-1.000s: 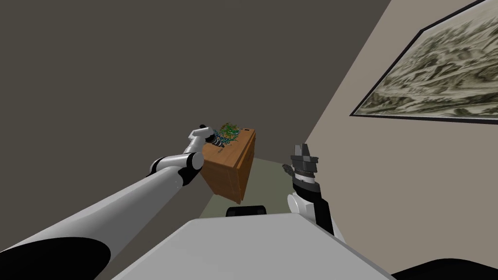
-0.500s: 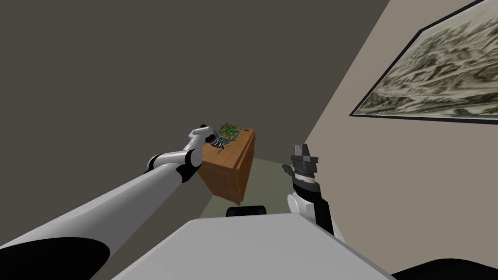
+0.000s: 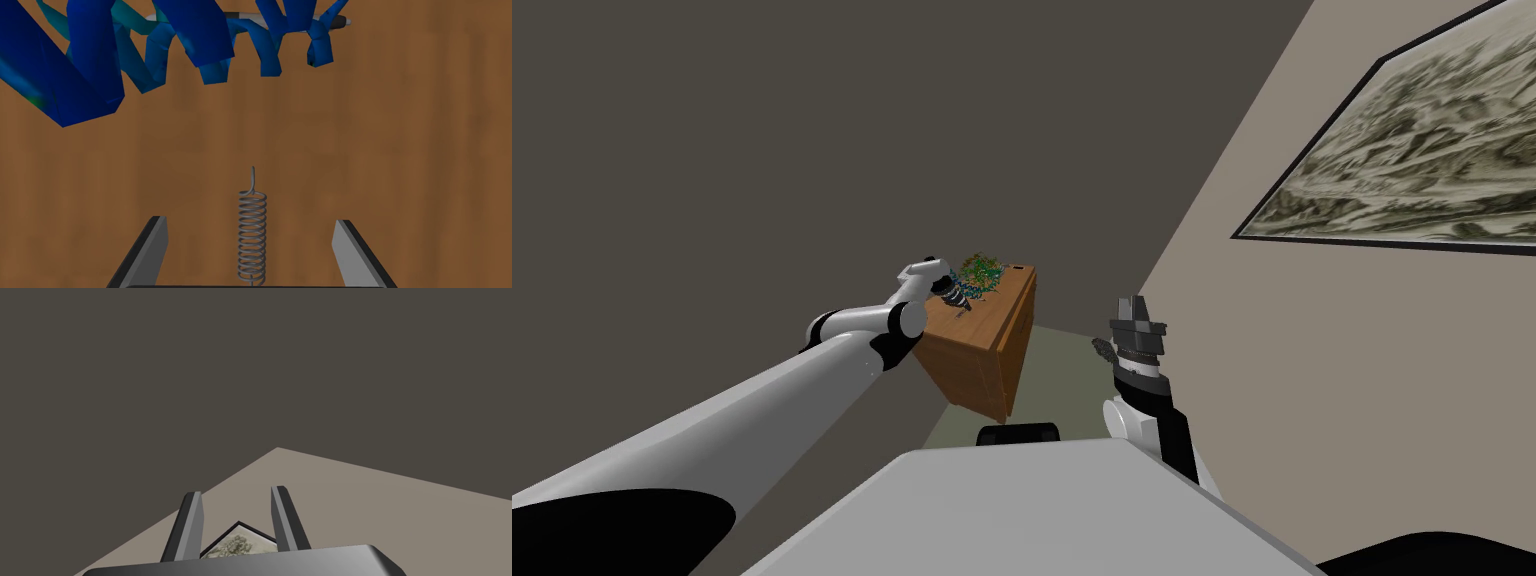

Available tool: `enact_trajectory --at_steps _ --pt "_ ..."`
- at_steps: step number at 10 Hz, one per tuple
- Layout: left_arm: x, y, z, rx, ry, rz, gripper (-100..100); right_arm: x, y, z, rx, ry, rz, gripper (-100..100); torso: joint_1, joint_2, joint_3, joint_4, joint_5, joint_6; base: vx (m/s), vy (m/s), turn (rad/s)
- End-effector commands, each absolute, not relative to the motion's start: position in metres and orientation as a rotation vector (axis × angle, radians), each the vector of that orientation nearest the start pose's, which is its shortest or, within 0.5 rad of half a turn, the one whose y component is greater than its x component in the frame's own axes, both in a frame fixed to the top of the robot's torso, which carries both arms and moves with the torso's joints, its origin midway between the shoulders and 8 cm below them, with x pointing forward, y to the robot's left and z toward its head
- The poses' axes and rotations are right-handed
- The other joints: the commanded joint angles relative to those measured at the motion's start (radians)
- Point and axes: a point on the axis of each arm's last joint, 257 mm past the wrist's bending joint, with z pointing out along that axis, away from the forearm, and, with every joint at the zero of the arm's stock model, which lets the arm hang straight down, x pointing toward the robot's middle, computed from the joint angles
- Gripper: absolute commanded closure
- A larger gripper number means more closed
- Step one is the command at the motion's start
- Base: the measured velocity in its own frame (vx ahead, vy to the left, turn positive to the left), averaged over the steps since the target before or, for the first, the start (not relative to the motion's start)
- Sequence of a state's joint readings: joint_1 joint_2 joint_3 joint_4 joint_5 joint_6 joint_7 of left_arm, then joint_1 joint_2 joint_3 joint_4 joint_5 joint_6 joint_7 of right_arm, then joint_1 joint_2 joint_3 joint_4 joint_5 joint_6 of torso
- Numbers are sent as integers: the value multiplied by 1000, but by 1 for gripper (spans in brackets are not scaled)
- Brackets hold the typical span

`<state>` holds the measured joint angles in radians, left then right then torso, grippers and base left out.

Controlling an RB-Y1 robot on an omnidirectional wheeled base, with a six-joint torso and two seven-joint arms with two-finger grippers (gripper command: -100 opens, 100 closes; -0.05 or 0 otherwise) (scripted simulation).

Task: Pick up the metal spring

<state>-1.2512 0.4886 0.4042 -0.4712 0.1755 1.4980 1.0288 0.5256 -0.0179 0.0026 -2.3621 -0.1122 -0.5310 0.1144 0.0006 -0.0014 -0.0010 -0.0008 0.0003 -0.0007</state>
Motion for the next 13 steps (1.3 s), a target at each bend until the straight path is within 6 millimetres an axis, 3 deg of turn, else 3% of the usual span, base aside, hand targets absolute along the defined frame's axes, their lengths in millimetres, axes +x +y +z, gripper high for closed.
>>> enact_trajectory --at_steps 1,4,6,7,8,9,10,11,13 --pt "593 325 -174 -3123 472 -507 -100 318 -288 58 603 524 1280 0 0 0 0 0 0 0 17 2 -6" --pt "576 328 -174 -3166 436 -400 -100 318 -288 58 603 524 1280 0 0 0 0 0 0 0 23 3 -8" --pt "578 328 -175 -3162 438 -411 -100 318 -288 58 603 524 1280 0 0 0 0 0 0 0 7 1 0" --pt "577 327 -174 -3164 437 -405 0 318 -288 58 603 524 1280 0 0 1 0 0 0 0 0 0 0" --pt "577 328 -188 -3163 442 -407 -100 318 -288 58 603 524 1280 0 0 1 1 0 0 0 21 -17 16" --pt "576 328 -198 -3162 446 -407 -100 318 -288 58 603 524 1280 0 -1 0 0 0 0 0 34 -37 24" --pt "576 329 -194 -3164 443 -405 -100 318 -288 58 603 524 1280 0 -2 -1 0 0 0 0 15 -19 8" --pt "576 329 -194 -3163 444 -407 100 318 -288 58 603 524 1280 0 -1 0 0 0 0 0 0 0 0" --pt "576 329 -194 -3161 444 -409 100 318 -288 58 603 524 1280 0 0 1 0 0 0 0 0 0 0"
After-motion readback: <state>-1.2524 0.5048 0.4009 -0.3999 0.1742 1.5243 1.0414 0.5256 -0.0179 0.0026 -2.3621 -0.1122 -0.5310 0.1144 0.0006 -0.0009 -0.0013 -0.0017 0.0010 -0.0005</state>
